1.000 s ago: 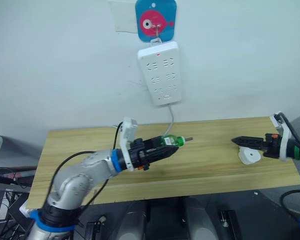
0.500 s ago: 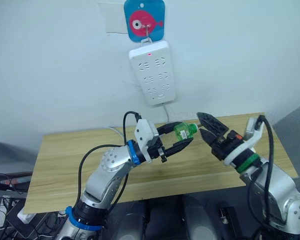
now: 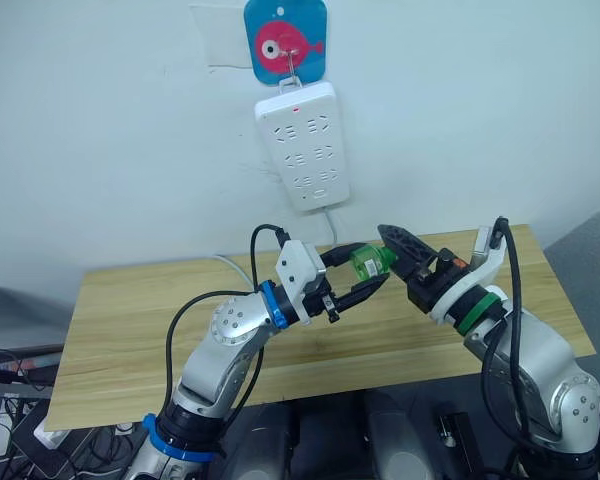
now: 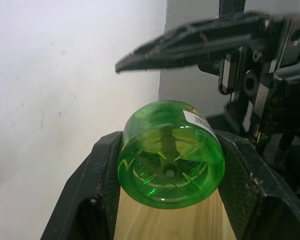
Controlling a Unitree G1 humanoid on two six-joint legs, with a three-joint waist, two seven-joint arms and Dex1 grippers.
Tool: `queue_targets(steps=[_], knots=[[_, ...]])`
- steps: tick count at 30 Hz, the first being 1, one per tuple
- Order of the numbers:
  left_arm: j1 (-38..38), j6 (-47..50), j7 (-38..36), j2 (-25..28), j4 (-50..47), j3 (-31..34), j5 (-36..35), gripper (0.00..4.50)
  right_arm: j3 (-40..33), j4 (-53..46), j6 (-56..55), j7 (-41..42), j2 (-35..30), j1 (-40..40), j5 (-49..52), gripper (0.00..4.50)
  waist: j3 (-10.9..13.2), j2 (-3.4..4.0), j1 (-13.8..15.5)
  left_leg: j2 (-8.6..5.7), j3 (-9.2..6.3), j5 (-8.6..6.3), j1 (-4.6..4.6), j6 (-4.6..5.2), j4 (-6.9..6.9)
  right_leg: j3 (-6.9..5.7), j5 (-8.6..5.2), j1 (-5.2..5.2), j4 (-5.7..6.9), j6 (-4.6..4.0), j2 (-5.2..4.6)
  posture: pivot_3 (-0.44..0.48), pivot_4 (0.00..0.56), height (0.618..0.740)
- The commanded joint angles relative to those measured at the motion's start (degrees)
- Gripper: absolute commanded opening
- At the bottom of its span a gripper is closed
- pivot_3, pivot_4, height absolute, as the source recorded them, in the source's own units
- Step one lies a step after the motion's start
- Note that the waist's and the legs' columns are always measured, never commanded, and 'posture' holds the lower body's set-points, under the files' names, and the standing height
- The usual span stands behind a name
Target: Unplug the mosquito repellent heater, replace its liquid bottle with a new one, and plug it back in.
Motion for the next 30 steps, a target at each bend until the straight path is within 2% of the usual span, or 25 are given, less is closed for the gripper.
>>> queue_targets(steps=[1,3,9,12,16,20,22,25,30], knots=[[0.61,-0.75,0.05,-0.56,-2.37,-0.49,0.15,2.28,0.94,-2.71,-1.13,1.47,-0.64,-0.21,1.43,1.39,0.00,0.00,0.01,0.00,0.00,0.00,0.00,0.00,0.00,0.00,0.00,0.00,0.00,0.00,0.00,-0.155,0.304,0.740],[0.76,-0.54,-0.07,-0.65,-2.61,-0.49,0.06,2.28,1.46,-2.81,-1.05,1.84,-1.24,-0.26,1.43,0.85,0.00,0.00,0.01,0.00,0.01,0.00,0.02,0.00,0.01,0.01,0.00,0.02,0.00,0.00,0.00,-0.155,0.304,0.740],[1.06,-0.20,-0.11,-0.69,-3.18,-0.87,0.33,2.28,2.30,-3.24,-2.02,2.63,-2.03,0.04,1.43,0.85,0.00,0.00,0.04,0.00,0.01,0.00,0.01,0.00,0.00,0.01,0.00,0.01,0.00,0.00,0.00,-0.148,0.288,0.740],[1.81,2.35,-0.92,1.09,-5.11,-0.27,-1.06,3.22,0.22,-2.71,-2.63,2.74,-3.54,1.41,1.43,0.85,-0.01,0.01,0.07,0.00,0.01,0.00,0.02,0.00,0.00,0.01,0.00,0.01,0.00,0.00,0.00,-0.142,0.281,0.740],[1.91,6.81,-3.15,7.12,-7.69,1.47,-1.19,4.46,-3.14,-0.20,1.00,7.13,-11.01,3.14,-0.96,0.85,-0.02,0.02,0.13,-0.01,0.00,0.00,0.02,0.00,0.00,0.00,0.00,0.02,0.01,0.00,0.01,-0.132,0.274,0.740],[0.29,11.74,-5.29,12.07,-9.71,3.00,-3.19,4.50,-4.58,3.10,4.04,13.10,-17.35,4.08,-8.92,0.85,-0.02,0.02,0.21,-0.01,0.03,0.00,0.10,0.00,0.01,0.00,0.00,0.07,0.03,0.00,0.05,-0.119,0.270,0.740],[-0.58,14.73,-6.94,14.43,-10.84,2.24,-3.84,4.50,-1.93,4.24,6.87,18.14,-20.95,4.42,-19.79,0.85,-0.02,0.01,0.24,0.00,0.01,0.00,0.10,0.00,0.00,-0.02,0.00,0.07,0.03,0.00,0.05,-0.119,0.270,0.740],[-0.90,16.11,-7.63,15.60,-11.46,1.04,-3.30,4.50,8.99,6.21,6.34,29.34,-27.06,3.47,-46.56,0.85,-0.05,-0.01,0.22,-0.03,0.05,0.00,0.10,0.00,0.01,0.00,0.00,0.08,0.02,0.01,0.25,-0.110,0.267,0.740],[0.10,17.68,-6.68,15.40,-12.16,0.18,-2.68,4.50,17.06,19.21,-10.21,35.29,-22.57,2.56,-79.30,0.85,-0.09,-0.05,0.42,0.01,0.02,0.02,0.11,-0.03,0.01,0.01,0.00,0.06,0.04,0.01,0.30,-0.095,0.256,0.740]])
